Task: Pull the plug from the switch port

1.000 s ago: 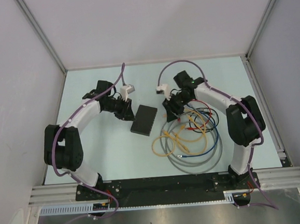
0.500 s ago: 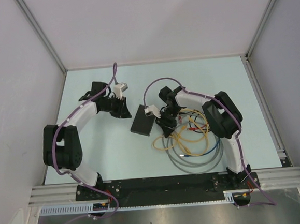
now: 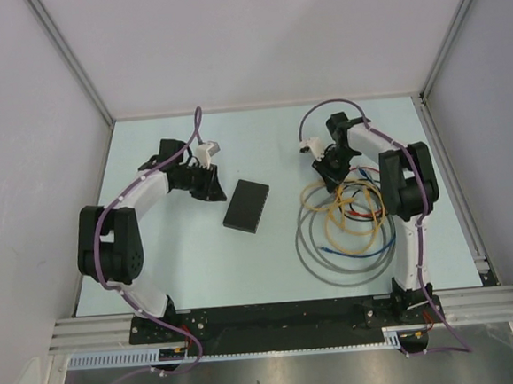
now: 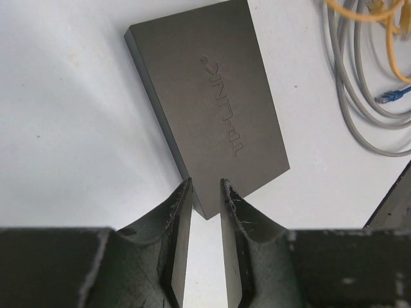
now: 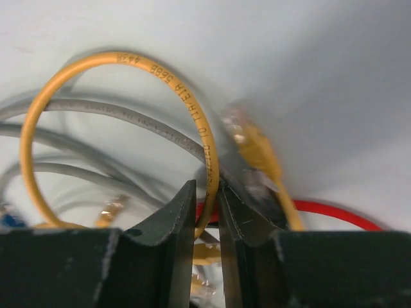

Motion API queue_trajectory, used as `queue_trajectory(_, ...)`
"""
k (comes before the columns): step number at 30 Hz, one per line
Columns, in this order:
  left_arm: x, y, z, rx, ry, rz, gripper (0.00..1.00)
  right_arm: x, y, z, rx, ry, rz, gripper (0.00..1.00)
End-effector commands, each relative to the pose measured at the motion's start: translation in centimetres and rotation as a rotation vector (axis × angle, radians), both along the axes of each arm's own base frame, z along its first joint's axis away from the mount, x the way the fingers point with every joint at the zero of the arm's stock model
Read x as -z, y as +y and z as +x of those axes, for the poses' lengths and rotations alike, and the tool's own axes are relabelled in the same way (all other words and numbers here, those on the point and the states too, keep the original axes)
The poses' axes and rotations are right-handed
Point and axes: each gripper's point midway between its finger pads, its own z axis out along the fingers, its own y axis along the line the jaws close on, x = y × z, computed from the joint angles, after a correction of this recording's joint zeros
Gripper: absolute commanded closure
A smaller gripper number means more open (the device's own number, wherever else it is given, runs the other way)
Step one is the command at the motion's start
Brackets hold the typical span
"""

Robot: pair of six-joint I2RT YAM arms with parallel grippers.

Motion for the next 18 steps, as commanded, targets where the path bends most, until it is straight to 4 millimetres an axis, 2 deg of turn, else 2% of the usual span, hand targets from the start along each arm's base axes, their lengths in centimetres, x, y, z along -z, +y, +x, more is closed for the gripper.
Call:
queue_trajectory(1,-1.8,-0.5,1.8,0.003,-0.049,-0.032,0.70,-0.7,-2.0,3.3,0.047,-0.102,-0.087,0.76)
queue_trajectory(3,-2.1,-0.5,2.1,0.007,-0.059,-0.031,0.70,-3.7,-0.4,3.6,0.054,-0.134,-0.003,0.75)
queue_trajectory(4,-2.2,-0.5,2.0,0.011,-0.056,-0.028,0.69,-4.9,0.2,3.5,0.066,-0.137,0.030,0.71)
queue_trajectory(5,-2.4,-0.4,2.1,0.017,-0.069,-0.020,0.69,-8.3,1.0,3.9,0.108,-0.190,0.084,0.68)
queue_trajectory(6,-3.0,-0.2,2.7,0.012,-0.093,-0.008,0.69,-10.0,1.6,4.0,0.140,-0.215,0.125,0.65)
queue_trajectory(7,-3.2,0.1,2.8,0.007,-0.096,0.009,0.69,-12.2,2.0,5.3,0.175,-0.302,0.160,0.60)
queue_trajectory(8,-3.5,0.6,3.2,0.000,-0.110,0.028,0.68,-15.9,2.0,5.9,0.221,-0.411,0.190,0.57)
queue_trajectory(9,-4.6,0.8,4.1,-0.010,-0.142,0.045,0.68,-17.3,1.3,6.4,0.340,-0.463,0.186,0.54)
queue_trajectory(10,-5.0,1.4,4.6,-0.024,-0.157,0.072,0.66,-20.3,1.3,8.8,0.394,-0.608,0.240,0.43)
queue_trajectory(11,-5.5,1.8,4.9,-0.024,-0.176,0.085,0.64,-22.3,0.7,9.7,0.461,-0.682,0.265,0.32)
queue_trajectory(12,-7.0,2.0,5.7,-0.032,-0.218,0.088,0.62,-26.4,-0.7,11.3,0.613,-0.833,0.306,0.01)
queue_trajectory(14,-8.5,2.7,6.6,-0.049,-0.266,0.113,0.59,-29.3,-2.1,12.5,0.759,-0.941,0.310,0.00)
queue_trajectory(15,-10.7,2.8,7.6,-0.050,-0.320,0.114,0.57,-29.7,-3.2,13.5,0.845,-0.982,0.254,0.00)
queue_trajectory(16,-11.8,2.9,8.1,-0.052,-0.345,0.124,0.45,-31.4,-3.1,13.9,0.889,-0.996,0.257,0.00)
queue_trajectory(17,-12.6,3.6,9.0,-0.077,-0.370,0.162,0.41,-31.5,-3.0,14.2,0.913,-0.990,0.240,0.00)
queue_trajectory(18,-15.1,4.1,10.3,-0.108,-0.417,0.176,0.38,-31.2,-3.2,14.2,0.937,-0.984,0.231,0.00)
